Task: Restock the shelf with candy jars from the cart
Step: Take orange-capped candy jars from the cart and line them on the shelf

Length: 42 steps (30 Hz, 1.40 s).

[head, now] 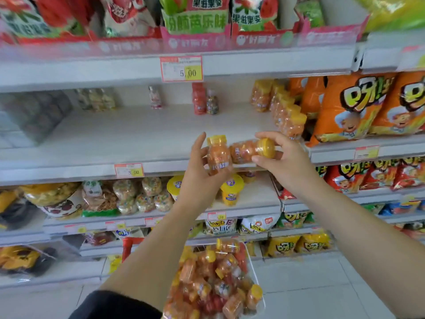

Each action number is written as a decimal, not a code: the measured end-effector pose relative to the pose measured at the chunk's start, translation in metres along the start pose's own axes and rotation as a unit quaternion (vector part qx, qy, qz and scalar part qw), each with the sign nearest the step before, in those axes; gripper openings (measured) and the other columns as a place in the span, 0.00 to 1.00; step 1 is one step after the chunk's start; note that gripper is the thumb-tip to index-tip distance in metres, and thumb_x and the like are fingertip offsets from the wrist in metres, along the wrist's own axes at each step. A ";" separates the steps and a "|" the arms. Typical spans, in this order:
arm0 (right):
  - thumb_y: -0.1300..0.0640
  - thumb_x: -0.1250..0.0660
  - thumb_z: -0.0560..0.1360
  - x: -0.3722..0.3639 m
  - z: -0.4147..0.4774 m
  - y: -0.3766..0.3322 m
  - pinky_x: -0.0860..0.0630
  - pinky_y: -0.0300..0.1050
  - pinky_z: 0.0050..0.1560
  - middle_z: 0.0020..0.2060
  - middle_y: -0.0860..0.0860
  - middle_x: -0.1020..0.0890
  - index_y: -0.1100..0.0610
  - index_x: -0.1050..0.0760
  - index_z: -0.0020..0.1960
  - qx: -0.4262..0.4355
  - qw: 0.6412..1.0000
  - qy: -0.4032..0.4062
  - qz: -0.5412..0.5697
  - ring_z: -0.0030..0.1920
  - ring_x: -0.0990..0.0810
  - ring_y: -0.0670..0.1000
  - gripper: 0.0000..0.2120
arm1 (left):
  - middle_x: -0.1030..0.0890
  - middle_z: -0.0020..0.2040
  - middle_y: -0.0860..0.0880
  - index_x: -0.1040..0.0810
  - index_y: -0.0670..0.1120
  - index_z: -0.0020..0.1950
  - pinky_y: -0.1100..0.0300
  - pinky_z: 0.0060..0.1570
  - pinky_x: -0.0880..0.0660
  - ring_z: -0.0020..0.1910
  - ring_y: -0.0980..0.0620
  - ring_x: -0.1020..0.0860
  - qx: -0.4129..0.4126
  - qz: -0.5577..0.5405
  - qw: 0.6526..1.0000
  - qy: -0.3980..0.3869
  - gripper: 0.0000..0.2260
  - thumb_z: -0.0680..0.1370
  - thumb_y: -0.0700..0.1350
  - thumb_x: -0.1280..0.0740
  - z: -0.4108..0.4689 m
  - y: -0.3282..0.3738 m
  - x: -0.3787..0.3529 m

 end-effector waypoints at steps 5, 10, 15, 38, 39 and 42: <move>0.59 0.26 0.74 0.003 0.050 0.003 0.31 0.41 0.61 0.62 0.49 0.23 0.51 0.26 0.66 0.012 0.994 0.064 -0.090 0.61 0.26 0.48 0.22 | 0.27 0.63 0.58 0.44 0.57 0.79 0.68 0.47 0.22 0.52 0.73 0.25 -0.035 0.042 0.998 -0.027 0.39 0.75 0.39 0.27 0.063 0.002 0.005; 0.58 0.26 0.74 0.001 0.092 0.021 0.28 0.52 0.64 0.62 0.52 0.24 0.51 0.28 0.68 -0.010 0.983 0.066 -0.171 0.61 0.25 0.53 0.24 | 0.27 0.64 0.49 0.44 0.59 0.77 0.44 0.55 0.20 0.56 0.53 0.22 -0.039 0.084 0.995 -0.020 0.42 0.68 0.45 0.27 0.113 -0.009 0.001; 0.58 0.29 0.75 0.000 0.122 0.036 0.33 0.45 0.63 0.68 0.55 0.28 0.52 0.30 0.71 -0.031 0.965 0.032 -0.258 0.66 0.29 0.56 0.25 | 0.34 0.62 0.50 0.48 0.58 0.79 0.45 0.62 0.25 0.57 0.47 0.24 -0.043 0.133 0.990 -0.011 0.44 0.71 0.37 0.28 0.140 -0.018 -0.007; 0.46 0.45 0.79 -0.040 0.108 0.075 0.28 0.54 0.53 0.56 0.49 0.18 0.50 0.22 0.59 0.075 0.897 -0.004 -0.436 0.55 0.25 0.59 0.17 | 0.34 0.66 0.46 0.49 0.53 0.81 0.51 0.63 0.27 0.60 0.45 0.24 -0.031 0.190 0.981 -0.015 0.45 0.72 0.40 0.26 0.177 -0.050 -0.023; 0.45 0.45 0.80 -0.040 0.114 0.075 0.29 0.54 0.53 0.57 0.50 0.18 0.50 0.23 0.60 0.060 0.892 -0.004 -0.447 0.55 0.25 0.60 0.17 | 0.33 0.66 0.46 0.47 0.53 0.81 0.51 0.63 0.27 0.61 0.45 0.24 -0.027 0.195 0.980 -0.014 0.44 0.72 0.40 0.25 0.178 -0.051 -0.023; 0.44 0.45 0.82 -0.038 0.134 0.076 0.29 0.55 0.56 0.61 0.52 0.20 0.50 0.26 0.64 0.015 0.888 -0.010 -0.460 0.59 0.25 0.63 0.17 | 0.31 0.65 0.45 0.41 0.51 0.79 0.49 0.65 0.28 0.61 0.44 0.24 -0.020 0.202 0.979 -0.011 0.41 0.71 0.41 0.24 0.182 -0.054 -0.022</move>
Point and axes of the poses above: each hand's wrist, its own z-axis towards the middle knuckle, its own x-axis out of the back of the hand, y = z × x, the point moved 4 cm from there along z, towards the middle knuckle
